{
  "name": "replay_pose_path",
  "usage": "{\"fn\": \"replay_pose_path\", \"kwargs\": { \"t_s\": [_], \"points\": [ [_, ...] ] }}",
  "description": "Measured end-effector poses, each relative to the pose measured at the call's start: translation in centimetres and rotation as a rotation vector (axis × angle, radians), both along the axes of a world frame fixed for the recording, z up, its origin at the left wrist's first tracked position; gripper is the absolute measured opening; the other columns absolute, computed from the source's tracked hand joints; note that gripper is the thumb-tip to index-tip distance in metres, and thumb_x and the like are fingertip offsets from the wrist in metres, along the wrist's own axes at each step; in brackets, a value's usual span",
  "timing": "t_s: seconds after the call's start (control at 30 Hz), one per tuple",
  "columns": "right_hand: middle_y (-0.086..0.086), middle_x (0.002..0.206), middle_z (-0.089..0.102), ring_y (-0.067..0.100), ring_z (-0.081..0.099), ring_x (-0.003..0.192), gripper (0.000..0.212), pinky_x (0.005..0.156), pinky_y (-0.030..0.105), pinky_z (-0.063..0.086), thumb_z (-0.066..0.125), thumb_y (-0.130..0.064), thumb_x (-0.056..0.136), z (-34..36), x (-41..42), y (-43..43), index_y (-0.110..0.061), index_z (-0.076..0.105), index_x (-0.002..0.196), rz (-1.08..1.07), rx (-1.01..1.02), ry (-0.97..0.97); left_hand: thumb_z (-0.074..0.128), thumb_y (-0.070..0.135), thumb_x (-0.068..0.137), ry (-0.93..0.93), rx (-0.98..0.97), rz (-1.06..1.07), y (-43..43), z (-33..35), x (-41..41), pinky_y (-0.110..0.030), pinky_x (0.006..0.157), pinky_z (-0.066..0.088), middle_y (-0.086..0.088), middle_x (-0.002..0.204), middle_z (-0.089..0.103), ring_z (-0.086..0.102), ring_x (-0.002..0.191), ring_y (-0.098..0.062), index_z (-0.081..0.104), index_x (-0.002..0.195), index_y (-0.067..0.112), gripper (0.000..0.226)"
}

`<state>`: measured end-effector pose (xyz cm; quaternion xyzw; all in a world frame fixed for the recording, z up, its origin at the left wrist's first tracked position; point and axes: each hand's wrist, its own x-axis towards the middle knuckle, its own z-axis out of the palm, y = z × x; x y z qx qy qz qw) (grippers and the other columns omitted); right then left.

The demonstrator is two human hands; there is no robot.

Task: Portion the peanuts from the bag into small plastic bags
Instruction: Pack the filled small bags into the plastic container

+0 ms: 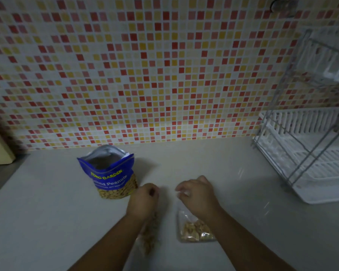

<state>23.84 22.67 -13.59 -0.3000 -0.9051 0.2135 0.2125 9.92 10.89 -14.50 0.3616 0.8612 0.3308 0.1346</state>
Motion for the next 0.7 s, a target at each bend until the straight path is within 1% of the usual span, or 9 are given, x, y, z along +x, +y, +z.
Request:
{"fn": "replay_pose_path", "kwargs": {
  "t_s": [0.07, 0.13, 0.2, 0.27, 0.4, 0.53, 0.6, 0.63, 0.7],
  "points": [
    [-0.011, 0.103, 0.071, 0.017, 0.049, 0.106, 0.026, 0.096, 0.031, 0.04, 0.059, -0.038, 0.083, 0.3, -2.6, -0.8, -0.032, 0.069, 0.107, 0.065, -0.023, -0.161, 0.056, 0.022, 0.086, -0.03, -0.224, -0.042, -1.4, -0.6, -1.5, -0.021, 0.079, 0.045, -0.003, 0.11, 0.068, 0.063, 0.101, -0.019, 0.065, 0.11, 0.019, 0.025],
    [-0.007, 0.118, 0.066, 0.019, 0.041, 0.118, 0.034, 0.099, 0.032, 0.031, 0.05, -0.041, 0.09, -0.2, -4.5, -1.3, -0.03, 0.062, 0.12, 0.092, 0.032, -0.379, 0.057, 0.03, 0.083, -0.056, -0.414, -0.098, -2.6, -1.5, -1.8, -0.027, 0.088, 0.048, -0.005, 0.117, 0.063, 0.059, 0.107, -0.023, 0.057, 0.119, 0.018, 0.039],
    [-0.001, 0.121, 0.063, 0.024, 0.038, 0.122, 0.035, 0.101, 0.036, 0.03, 0.045, -0.039, 0.092, -0.8, -5.8, -1.8, -0.023, 0.061, 0.12, 0.091, 0.081, -0.551, 0.057, 0.037, 0.081, -0.044, -0.483, -0.105, -3.2, -1.9, -1.4, -0.029, 0.089, 0.048, -0.007, 0.118, 0.061, 0.058, 0.108, -0.025, 0.054, 0.117, 0.017, 0.041],
    [0.004, 0.119, 0.063, 0.027, 0.037, 0.125, 0.032, 0.103, 0.038, 0.028, 0.046, -0.032, 0.09, -1.3, -6.6, -2.2, -0.018, 0.062, 0.114, 0.084, 0.108, -0.659, 0.057, 0.037, 0.082, -0.061, -0.461, -0.094, -3.3, -2.2, -1.4, -0.029, 0.087, 0.048, -0.007, 0.116, 0.063, 0.059, 0.107, -0.025, 0.053, 0.114, 0.016, 0.038],
    [0.003, 0.119, 0.062, 0.025, 0.038, 0.124, 0.028, 0.103, 0.038, 0.027, 0.048, -0.026, 0.087, -1.5, -7.5, -2.9, -0.02, 0.061, 0.111, 0.075, 0.179, -0.703, 0.06, 0.033, 0.082, -0.055, -0.478, -0.12, -3.5, -2.1, -2.1, -0.027, 0.087, 0.047, -0.007, 0.119, 0.063, 0.058, 0.11, -0.023, 0.056, 0.117, 0.015, 0.039],
    [0.001, 0.115, 0.064, 0.024, 0.039, 0.122, 0.029, 0.1, 0.04, 0.025, 0.048, -0.034, 0.088, -1.5, -8.1, -3.4, -0.022, 0.062, 0.11, 0.064, 0.15, -0.7, 0.059, 0.036, 0.081, -0.111, -0.436, -0.135, -4.3, -1.9, -2.8, -0.025, 0.088, 0.045, -0.006, 0.12, 0.062, 0.058, 0.111, -0.023, 0.059, 0.117, 0.018, 0.041],
    [0.001, 0.112, 0.065, 0.025, 0.039, 0.12, 0.032, 0.097, 0.041, 0.025, 0.045, -0.04, 0.089, -1.6, -8.2, -3.6, -0.021, 0.062, 0.108, 0.069, 0.152, -0.714, 0.062, 0.044, 0.073, -0.13, -0.436, -0.17, -5.0, -2.1, -3.2, -0.026, 0.089, 0.045, -0.005, 0.119, 0.061, 0.058, 0.109, -0.023, 0.057, 0.118, 0.019, 0.052],
    [0.002, 0.111, 0.065, 0.025, 0.039, 0.119, 0.035, 0.096, 0.042, 0.025, 0.044, -0.044, 0.089, -1.6, -8.1, -3.6, -0.021, 0.062, 0.108, 0.075, 0.151, -0.719, 0.063, 0.045, 0.07, -0.101, -0.459, -0.198, -5.3, -2.2, -3.3, -0.026, 0.089, 0.045, -0.005, 0.12, 0.059, 0.057, 0.109, -0.023, 0.055, 0.12, 0.019, 0.057],
    [0.001, 0.112, 0.065, 0.025, 0.038, 0.119, 0.037, 0.097, 0.043, 0.024, 0.047, -0.048, 0.087, -1.6, -8.1, -3.6, -0.022, 0.062, 0.108, 0.098, 0.163, -0.725, 0.066, 0.037, 0.073, -0.03, -0.498, -0.216, -5.7, -2.5, -3.5, -0.026, 0.089, 0.045, -0.007, 0.121, 0.059, 0.057, 0.11, -0.023, 0.054, 0.12, 0.018, 0.053]
  ]
}}
